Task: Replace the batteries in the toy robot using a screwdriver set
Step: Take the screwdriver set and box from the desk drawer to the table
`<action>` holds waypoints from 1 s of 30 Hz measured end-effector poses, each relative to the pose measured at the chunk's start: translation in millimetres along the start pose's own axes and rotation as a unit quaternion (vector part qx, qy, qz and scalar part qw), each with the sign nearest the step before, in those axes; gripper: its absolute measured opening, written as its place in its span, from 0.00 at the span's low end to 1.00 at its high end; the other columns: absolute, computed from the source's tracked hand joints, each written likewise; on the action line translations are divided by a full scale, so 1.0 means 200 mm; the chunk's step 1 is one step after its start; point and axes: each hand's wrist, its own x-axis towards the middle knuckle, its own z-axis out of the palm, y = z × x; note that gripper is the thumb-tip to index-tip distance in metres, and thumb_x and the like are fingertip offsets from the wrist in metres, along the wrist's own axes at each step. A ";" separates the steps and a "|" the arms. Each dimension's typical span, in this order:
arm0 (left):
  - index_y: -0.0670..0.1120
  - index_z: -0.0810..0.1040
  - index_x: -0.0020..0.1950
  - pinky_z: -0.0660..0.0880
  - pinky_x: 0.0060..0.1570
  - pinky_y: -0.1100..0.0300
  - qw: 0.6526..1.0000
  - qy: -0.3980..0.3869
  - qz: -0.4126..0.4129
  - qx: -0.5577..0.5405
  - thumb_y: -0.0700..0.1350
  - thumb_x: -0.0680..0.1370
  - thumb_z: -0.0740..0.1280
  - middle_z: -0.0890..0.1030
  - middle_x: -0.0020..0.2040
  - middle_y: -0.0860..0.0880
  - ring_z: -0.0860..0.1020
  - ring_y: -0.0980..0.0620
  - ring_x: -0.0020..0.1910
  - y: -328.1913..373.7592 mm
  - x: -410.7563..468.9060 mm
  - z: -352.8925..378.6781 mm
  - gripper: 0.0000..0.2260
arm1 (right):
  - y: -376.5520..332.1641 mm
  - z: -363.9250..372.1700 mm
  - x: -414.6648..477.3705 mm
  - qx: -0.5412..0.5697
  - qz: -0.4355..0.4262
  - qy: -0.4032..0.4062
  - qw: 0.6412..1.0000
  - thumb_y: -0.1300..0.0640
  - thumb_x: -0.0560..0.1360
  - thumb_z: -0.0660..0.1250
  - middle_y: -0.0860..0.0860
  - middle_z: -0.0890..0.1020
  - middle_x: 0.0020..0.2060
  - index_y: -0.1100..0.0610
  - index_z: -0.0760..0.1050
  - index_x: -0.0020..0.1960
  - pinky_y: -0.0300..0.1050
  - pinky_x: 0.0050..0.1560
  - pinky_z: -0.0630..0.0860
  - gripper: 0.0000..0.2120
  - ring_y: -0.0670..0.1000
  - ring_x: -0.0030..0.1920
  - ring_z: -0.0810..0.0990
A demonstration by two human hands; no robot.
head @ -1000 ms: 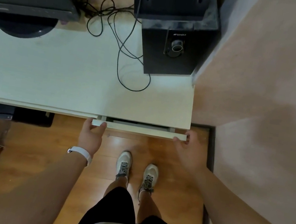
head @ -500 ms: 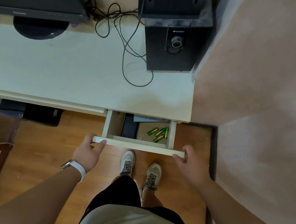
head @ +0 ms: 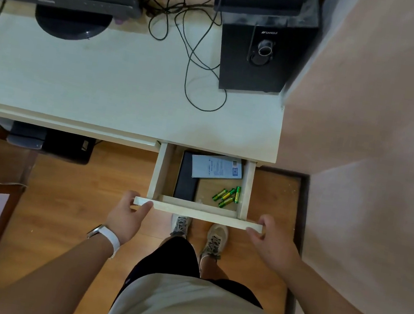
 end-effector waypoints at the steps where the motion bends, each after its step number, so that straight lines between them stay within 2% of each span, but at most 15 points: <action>1: 0.50 0.70 0.64 0.73 0.42 0.54 1.000 0.002 0.000 0.008 0.57 0.79 0.66 0.79 0.54 0.45 0.79 0.43 0.47 0.02 0.00 0.00 0.18 | -0.01 -0.01 0.00 -0.005 0.001 -0.006 1.000 0.45 0.78 0.64 0.47 0.79 0.38 0.47 0.66 0.53 0.46 0.37 0.80 0.10 0.47 0.35 0.80; 3: 0.47 0.72 0.62 0.74 0.44 0.53 0.999 0.032 0.015 0.027 0.54 0.79 0.67 0.79 0.53 0.43 0.78 0.43 0.47 0.05 0.01 0.00 0.16 | -0.03 -0.02 0.01 -0.026 0.003 -0.015 1.000 0.45 0.78 0.63 0.47 0.79 0.38 0.47 0.66 0.53 0.44 0.36 0.80 0.09 0.46 0.35 0.80; 7: 0.43 0.74 0.64 0.71 0.58 0.50 0.991 0.100 0.076 0.051 0.47 0.79 0.68 0.76 0.61 0.42 0.72 0.42 0.61 0.16 0.01 0.01 0.16 | -0.09 -0.08 0.05 -0.067 -0.010 0.005 0.998 0.44 0.79 0.60 0.46 0.79 0.39 0.47 0.66 0.53 0.43 0.33 0.77 0.08 0.44 0.36 0.78; 9: 0.43 0.75 0.65 0.71 0.59 0.52 0.982 0.096 0.144 0.073 0.45 0.78 0.68 0.75 0.63 0.43 0.72 0.45 0.61 0.24 0.01 0.05 0.16 | -0.15 -0.10 0.08 -0.076 -0.050 0.024 0.996 0.46 0.79 0.60 0.47 0.78 0.42 0.47 0.66 0.52 0.40 0.30 0.70 0.07 0.43 0.36 0.75; 11: 0.44 0.76 0.64 0.71 0.56 0.56 0.975 0.076 0.192 0.085 0.45 0.79 0.67 0.74 0.64 0.46 0.71 0.51 0.57 0.31 0.03 0.09 0.14 | -0.24 -0.11 0.13 -0.087 -0.104 0.036 0.990 0.48 0.79 0.60 0.47 0.76 0.48 0.50 0.68 0.57 0.38 0.30 0.64 0.09 0.42 0.37 0.73; 13: 0.46 0.76 0.64 0.73 0.57 0.57 0.975 0.045 0.202 0.080 0.47 0.79 0.67 0.73 0.64 0.47 0.72 0.52 0.57 0.38 0.07 0.14 0.14 | -0.31 -0.10 0.20 -0.087 -0.157 0.034 0.983 0.49 0.79 0.60 0.48 0.74 0.54 0.53 0.69 0.61 0.38 0.36 0.67 0.13 0.44 0.43 0.73; 15: 0.47 0.73 0.67 0.75 0.58 0.54 0.979 0.014 0.190 0.077 0.48 0.79 0.67 0.72 0.64 0.47 0.74 0.48 0.59 0.42 0.14 0.19 0.18 | -0.37 -0.07 0.29 -0.081 -0.196 0.032 0.977 0.50 0.79 0.62 0.49 0.73 0.61 0.54 0.69 0.64 0.40 0.48 0.70 0.16 0.47 0.55 0.73; 17: 0.48 0.69 0.69 0.77 0.58 0.50 0.983 -0.020 0.156 0.090 0.51 0.77 0.69 0.73 0.63 0.45 0.75 0.45 0.59 0.46 0.22 0.23 0.22 | -0.42 -0.04 0.39 -0.093 -0.214 0.029 0.972 0.50 0.78 0.62 0.50 0.70 0.66 0.55 0.67 0.68 0.43 0.60 0.69 0.20 0.51 0.64 0.69; 20: 0.47 0.65 0.68 0.78 0.56 0.48 0.985 -0.068 0.100 0.125 0.54 0.75 0.71 0.73 0.62 0.43 0.76 0.42 0.58 0.50 0.34 0.28 0.27 | -0.50 0.01 0.53 -0.129 -0.220 0.014 0.967 0.48 0.77 0.64 0.52 0.66 0.71 0.55 0.61 0.74 0.48 0.68 0.64 0.29 0.53 0.69 0.64; 23: 0.46 0.63 0.71 0.76 0.59 0.47 0.984 -0.068 0.080 0.145 0.58 0.73 0.73 0.71 0.65 0.42 0.75 0.41 0.62 0.51 0.42 0.33 0.33 | -0.55 0.02 0.65 -0.189 -0.205 0.007 0.960 0.44 0.74 0.66 0.52 0.66 0.71 0.51 0.55 0.75 0.53 0.68 0.64 0.35 0.55 0.70 0.64; 25: 0.46 0.63 0.71 0.75 0.61 0.46 0.985 -0.065 0.067 0.147 0.59 0.72 0.74 0.71 0.66 0.42 0.74 0.40 0.63 0.49 0.46 0.36 0.35 | -0.56 0.03 0.72 -0.241 -0.187 0.004 0.952 0.42 0.72 0.68 0.53 0.68 0.69 0.51 0.55 0.74 0.55 0.67 0.64 0.37 0.57 0.69 0.67; 28: 0.45 0.63 0.68 0.75 0.60 0.46 0.988 -0.064 0.041 0.138 0.57 0.72 0.75 0.71 0.65 0.42 0.75 0.40 0.62 0.48 0.49 0.38 0.33 | -0.57 0.04 0.81 -0.284 -0.177 -0.008 0.942 0.44 0.73 0.68 0.55 0.74 0.64 0.53 0.60 0.71 0.50 0.57 0.71 0.32 0.58 0.62 0.73; 30: 0.45 0.63 0.66 0.76 0.58 0.45 0.989 -0.057 0.035 0.129 0.55 0.72 0.75 0.72 0.64 0.42 0.75 0.40 0.61 0.48 0.49 0.40 0.31 | -0.56 0.05 0.84 -0.280 -0.182 -0.001 0.943 0.47 0.73 0.68 0.55 0.75 0.61 0.55 0.63 0.69 0.45 0.49 0.71 0.29 0.57 0.59 0.75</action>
